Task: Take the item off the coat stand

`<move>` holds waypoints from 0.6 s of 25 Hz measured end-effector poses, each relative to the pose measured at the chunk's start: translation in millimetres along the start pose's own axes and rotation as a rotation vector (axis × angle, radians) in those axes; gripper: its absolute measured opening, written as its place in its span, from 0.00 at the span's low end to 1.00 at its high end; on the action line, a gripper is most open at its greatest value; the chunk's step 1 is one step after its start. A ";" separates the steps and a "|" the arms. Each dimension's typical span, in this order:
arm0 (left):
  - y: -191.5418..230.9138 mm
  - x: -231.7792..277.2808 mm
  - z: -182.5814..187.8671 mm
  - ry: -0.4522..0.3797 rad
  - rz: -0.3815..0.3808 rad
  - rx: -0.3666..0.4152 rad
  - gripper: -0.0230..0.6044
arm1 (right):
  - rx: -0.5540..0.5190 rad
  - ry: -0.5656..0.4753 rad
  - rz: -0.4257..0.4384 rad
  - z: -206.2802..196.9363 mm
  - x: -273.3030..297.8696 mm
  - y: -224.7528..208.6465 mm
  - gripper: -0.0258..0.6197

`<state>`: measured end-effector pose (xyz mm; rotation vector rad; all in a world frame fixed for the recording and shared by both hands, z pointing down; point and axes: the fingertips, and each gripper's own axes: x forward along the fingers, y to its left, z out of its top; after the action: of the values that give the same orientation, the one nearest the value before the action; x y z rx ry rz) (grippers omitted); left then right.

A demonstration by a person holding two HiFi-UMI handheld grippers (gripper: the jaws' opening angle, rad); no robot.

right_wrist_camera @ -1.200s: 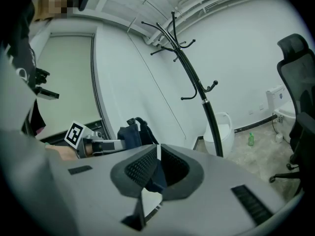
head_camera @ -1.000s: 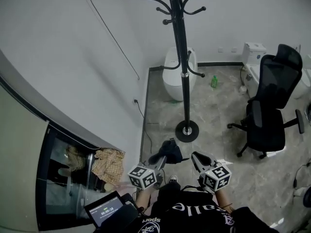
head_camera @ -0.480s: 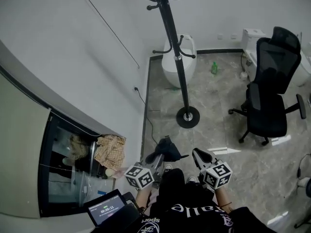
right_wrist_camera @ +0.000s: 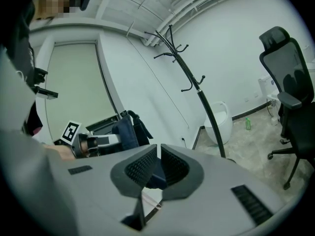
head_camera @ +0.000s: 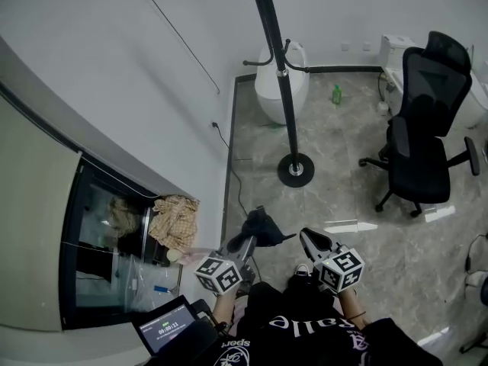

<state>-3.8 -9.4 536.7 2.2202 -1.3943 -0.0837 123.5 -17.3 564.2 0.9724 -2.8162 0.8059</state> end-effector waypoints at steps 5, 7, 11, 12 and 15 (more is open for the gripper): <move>13.4 -31.0 -5.7 0.017 0.007 0.008 0.06 | -0.042 0.022 0.010 -5.8 15.5 27.5 0.09; 22.5 -44.7 -3.3 0.014 0.004 0.016 0.06 | -0.055 0.023 0.010 -8.5 26.6 41.8 0.09; 40.4 -78.4 0.1 0.018 -0.002 0.036 0.06 | -0.056 0.019 0.001 -17.2 44.9 77.1 0.09; 44.7 -88.0 0.3 0.019 -0.006 0.038 0.06 | -0.060 0.021 -0.002 -21.0 48.4 86.9 0.09; 62.6 -118.6 -2.6 0.026 -0.023 0.039 0.06 | -0.075 0.017 -0.019 -34.2 60.3 118.2 0.09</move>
<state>-110.4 71.9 541.9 2.2613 -1.3675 -0.0360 1.8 44.4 552.4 0.9745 -2.7962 0.6977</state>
